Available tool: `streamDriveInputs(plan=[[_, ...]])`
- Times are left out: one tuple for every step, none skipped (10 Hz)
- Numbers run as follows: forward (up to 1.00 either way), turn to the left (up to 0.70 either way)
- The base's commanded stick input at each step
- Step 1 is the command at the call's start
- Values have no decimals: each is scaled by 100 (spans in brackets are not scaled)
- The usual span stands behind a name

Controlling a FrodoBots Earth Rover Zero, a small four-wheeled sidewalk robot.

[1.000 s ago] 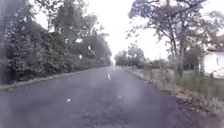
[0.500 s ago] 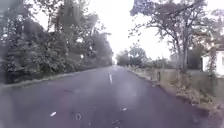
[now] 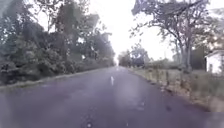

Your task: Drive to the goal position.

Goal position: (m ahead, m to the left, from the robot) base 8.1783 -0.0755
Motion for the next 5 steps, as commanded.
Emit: streamDriveInputs(plan=[[100, 0], [100, 0], [100, 0], [100, 0], [100, 0]])
